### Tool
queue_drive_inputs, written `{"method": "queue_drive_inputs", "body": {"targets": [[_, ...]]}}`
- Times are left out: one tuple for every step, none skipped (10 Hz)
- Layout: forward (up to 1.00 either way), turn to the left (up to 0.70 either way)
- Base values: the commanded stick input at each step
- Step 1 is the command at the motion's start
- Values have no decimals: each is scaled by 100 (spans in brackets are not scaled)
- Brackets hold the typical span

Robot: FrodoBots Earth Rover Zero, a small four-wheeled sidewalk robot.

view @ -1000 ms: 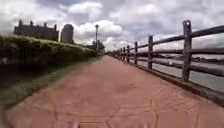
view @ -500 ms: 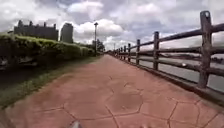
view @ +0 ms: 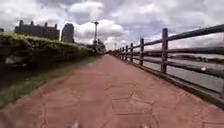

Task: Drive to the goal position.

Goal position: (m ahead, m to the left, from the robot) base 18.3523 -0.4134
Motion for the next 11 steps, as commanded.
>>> {"method": "queue_drive_inputs", "body": {"targets": [[100,0],[100,0],[100,0],[100,0],[100,0],[100,0],[100,0],[100,0],[100,0],[100,0],[100,0]]}}
